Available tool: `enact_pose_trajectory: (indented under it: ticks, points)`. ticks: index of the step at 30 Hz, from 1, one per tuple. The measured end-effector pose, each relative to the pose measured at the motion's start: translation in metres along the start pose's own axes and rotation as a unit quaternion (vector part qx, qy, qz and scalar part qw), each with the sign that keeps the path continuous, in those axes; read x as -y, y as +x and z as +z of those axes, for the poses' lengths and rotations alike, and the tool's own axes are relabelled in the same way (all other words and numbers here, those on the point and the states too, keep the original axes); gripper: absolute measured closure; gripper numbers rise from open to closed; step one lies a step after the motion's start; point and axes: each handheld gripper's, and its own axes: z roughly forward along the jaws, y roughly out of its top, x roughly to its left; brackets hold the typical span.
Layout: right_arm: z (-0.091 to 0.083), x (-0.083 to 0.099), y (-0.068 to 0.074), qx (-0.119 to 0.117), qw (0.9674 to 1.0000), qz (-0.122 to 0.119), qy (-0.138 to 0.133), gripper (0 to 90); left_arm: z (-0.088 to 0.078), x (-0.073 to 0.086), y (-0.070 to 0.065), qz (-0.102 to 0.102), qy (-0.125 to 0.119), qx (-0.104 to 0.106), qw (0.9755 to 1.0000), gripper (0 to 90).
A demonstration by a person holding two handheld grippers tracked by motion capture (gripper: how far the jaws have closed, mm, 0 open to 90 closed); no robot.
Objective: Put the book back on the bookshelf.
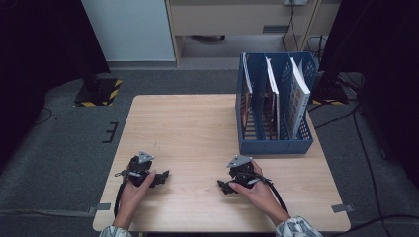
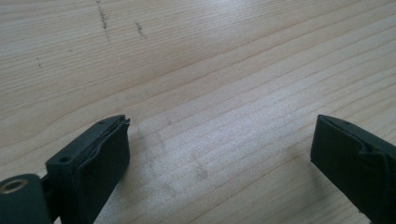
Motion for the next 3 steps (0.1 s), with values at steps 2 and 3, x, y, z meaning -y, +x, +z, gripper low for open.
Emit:
enact_pose_trajectory:
  ticks: [2, 3]
  points:
    - [0.0012, 0.0013, 0.0009, 0.001, 1.0000, 0.003, -0.008, 2.1, 0.0003, -0.0002, 0.0001, 0.005, 0.001, -0.002, 1.0000, 3.7]
    - [0.0015, 0.0013, 0.0006, 0.001, 1.0000, 0.001, -0.009, 2.0, 0.0008, -0.0001, -0.0001, 0.006, 0.000, -0.002, 1.0000, 3.4]
